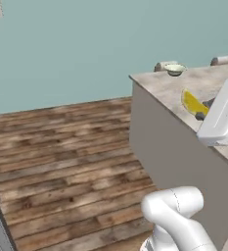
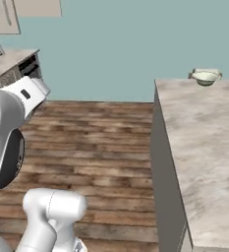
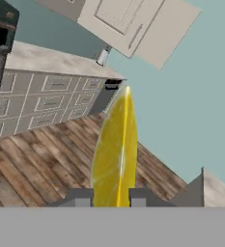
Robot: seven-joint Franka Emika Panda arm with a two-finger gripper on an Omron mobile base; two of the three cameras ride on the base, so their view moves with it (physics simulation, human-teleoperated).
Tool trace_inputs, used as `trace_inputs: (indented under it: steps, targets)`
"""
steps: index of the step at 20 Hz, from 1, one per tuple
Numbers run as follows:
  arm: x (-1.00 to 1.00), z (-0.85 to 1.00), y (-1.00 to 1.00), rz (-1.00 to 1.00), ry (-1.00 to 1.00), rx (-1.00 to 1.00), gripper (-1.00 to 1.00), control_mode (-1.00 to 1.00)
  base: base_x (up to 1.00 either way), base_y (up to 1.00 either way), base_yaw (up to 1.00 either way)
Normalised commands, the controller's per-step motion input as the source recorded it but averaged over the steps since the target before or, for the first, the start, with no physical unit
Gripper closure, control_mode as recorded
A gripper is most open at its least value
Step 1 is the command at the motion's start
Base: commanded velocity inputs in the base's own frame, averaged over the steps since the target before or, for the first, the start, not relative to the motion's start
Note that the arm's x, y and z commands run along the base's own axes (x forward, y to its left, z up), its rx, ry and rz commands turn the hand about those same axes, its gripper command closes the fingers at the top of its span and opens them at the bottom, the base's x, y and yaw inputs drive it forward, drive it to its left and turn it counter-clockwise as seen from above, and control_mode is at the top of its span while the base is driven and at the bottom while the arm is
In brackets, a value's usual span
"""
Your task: There is a bowl on the dining counter. Grab a lemon wedge from the fridge and place it in the bowl. Then get the liquor bottle and glass cup from the cabinet and place them next to the bowl.
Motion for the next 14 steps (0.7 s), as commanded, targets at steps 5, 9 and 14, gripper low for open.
trace_inputs:
  steps: [5,9,14]
  targets:
    - [0.0,0.0,0.0,0.0,0.0,0.0,1.0,1.0,0.83,0.0,-0.52]
    - [0.0,0.0,0.0,0.0,0.0,0.0,1.0,1.0,0.86,0.03,-0.51]
    - [0.0,0.0,0.0,0.0,0.0,0.0,1.0,1.0,0.98,0.28,-0.48]
